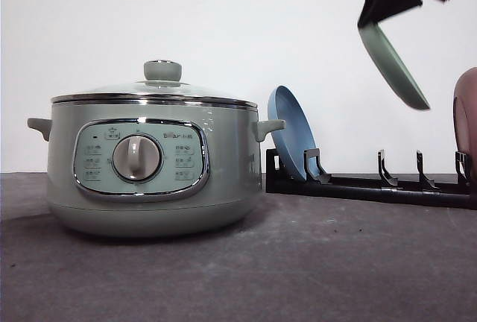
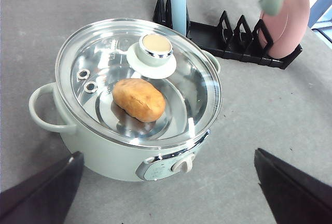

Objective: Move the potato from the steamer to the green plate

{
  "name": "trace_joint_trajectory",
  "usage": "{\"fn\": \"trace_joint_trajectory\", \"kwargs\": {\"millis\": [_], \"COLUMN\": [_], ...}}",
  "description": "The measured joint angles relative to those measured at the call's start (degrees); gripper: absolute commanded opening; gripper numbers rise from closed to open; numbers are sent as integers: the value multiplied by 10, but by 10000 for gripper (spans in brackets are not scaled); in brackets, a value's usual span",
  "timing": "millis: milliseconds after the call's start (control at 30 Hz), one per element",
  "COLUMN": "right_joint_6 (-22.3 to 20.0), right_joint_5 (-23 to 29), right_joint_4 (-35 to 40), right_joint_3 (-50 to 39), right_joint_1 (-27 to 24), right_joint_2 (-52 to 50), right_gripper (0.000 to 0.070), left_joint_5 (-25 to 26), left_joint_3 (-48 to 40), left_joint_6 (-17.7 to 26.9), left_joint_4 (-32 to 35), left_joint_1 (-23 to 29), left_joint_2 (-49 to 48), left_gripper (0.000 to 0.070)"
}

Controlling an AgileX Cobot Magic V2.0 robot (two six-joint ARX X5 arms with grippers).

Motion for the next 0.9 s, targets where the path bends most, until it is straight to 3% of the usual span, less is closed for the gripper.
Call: {"fn": "trace_joint_trajectory", "kwargs": {"millis": [200,433,733,900], "right_joint_6": [-18,-66,-116,-119], "right_joint_5": [5,50,192,257], "right_joint_4": [-53,-161,-336,-374], "right_joint_3": [0,0,-2,-39], "right_joint_1": [30,85,207,289], "right_joint_2": [-50,-114,-147,-149], "right_gripper": [8,7,5,4], "left_joint_5": [0,0,0,0], "left_joint_3": [0,0,0,0], "left_joint_6": [0,0,0,0], "left_joint_4": [0,0,0,2], "left_joint_1": [0,0,0,0], "left_joint_2": [0,0,0,0], "left_gripper": [673,673,673,673]}}
